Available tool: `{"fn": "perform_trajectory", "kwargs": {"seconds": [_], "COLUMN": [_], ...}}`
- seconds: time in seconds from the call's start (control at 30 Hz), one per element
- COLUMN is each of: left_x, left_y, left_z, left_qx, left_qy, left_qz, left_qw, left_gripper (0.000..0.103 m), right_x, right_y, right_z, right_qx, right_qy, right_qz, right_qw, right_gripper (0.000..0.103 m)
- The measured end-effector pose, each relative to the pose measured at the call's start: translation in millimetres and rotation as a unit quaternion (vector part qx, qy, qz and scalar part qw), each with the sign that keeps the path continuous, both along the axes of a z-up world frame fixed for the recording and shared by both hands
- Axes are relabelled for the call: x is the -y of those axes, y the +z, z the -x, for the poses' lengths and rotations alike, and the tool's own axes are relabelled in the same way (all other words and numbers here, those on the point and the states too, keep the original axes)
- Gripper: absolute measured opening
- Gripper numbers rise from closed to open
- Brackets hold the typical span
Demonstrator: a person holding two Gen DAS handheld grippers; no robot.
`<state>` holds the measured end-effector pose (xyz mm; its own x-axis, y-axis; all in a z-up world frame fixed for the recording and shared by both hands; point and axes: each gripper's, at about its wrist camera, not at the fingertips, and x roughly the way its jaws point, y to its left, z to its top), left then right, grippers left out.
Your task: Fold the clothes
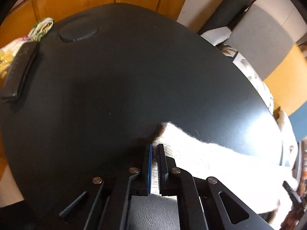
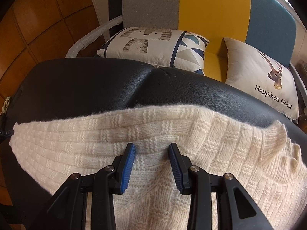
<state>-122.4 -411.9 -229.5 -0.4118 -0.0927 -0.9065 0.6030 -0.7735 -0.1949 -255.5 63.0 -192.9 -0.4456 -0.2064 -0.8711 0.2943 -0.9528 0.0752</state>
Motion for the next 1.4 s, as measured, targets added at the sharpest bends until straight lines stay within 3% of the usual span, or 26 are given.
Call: {"fn": "perform_trajectory", "kwargs": {"seconds": [0.23, 0.33, 0.43, 0.53, 0.6, 0.7, 0.77, 0.9, 1.07, 1.2, 1.27, 1.4], "left_x": [5, 9, 10, 8, 6, -18, -47, -149, -305, -405, -434, -452], "left_y": [1, 4, 14, 36, 51, 79, 101, 115, 117, 99, 82, 44], "left_z": [25, 36, 31, 19, 13, -6, -26, 2, 48, 75, 90, 130], "left_qx": [0.02, 0.03, 0.039, 0.032, 0.023, -0.033, -0.065, -0.108, -0.124, -0.101, -0.073, 0.002], "left_qy": [0.02, 0.028, 0.037, 0.04, 0.043, 0.02, -0.021, -0.141, -0.308, -0.392, -0.402, -0.38], "left_qz": [0.031, 0.026, 0.021, 0.039, 0.05, 0.03, 0.014, -0.017, -0.021, 0.013, 0.023, 0.068], "left_qw": [0.9991, 0.9988, 0.9983, 0.9979, 0.9976, 0.9988, 0.9976, 0.9839, 0.943, 0.9144, 0.9125, 0.9227], "left_gripper": [0.005, 0.005, 0.007, 0.008, 0.008, 0.009, 0.012, 0.015, 0.015, 0.015, 0.015, 0.014], "right_x": [15, 2, -43, -101, -136, -188, -221, -272, -300, -297, -298, -302], "right_y": [2, 16, 50, 71, 75, 71, 64, 50, 40, 24, 11, 3], "right_z": [17, 20, 12, -12, -30, -51, -60, -65, -50, -35, -29, -32], "right_qx": [-0.001, 0.018, -0.006, -0.032, -0.045, -0.053, -0.049, -0.037, -0.037, -0.018, 0.0, -0.011], "right_qy": [0.0, 0.002, -0.011, -0.043, -0.064, -0.1, -0.127, -0.169, -0.179, -0.177, -0.182, -0.181], "right_qz": [-0.018, 0.028, 0.092, 0.106, 0.079, 0.027, 0.001, 0.003, 0.03, 0.019, 0.005, 0.002], "right_qw": [1.0, 0.999, 0.996, 0.993, 0.994, 0.993, 0.991, 0.985, 0.983, 0.984, 0.983, 0.983], "right_gripper": [0.039, 0.039, 0.038, 0.039, 0.039, 0.039, 0.039, 0.039, 0.038, 0.038, 0.038, 0.038]}}
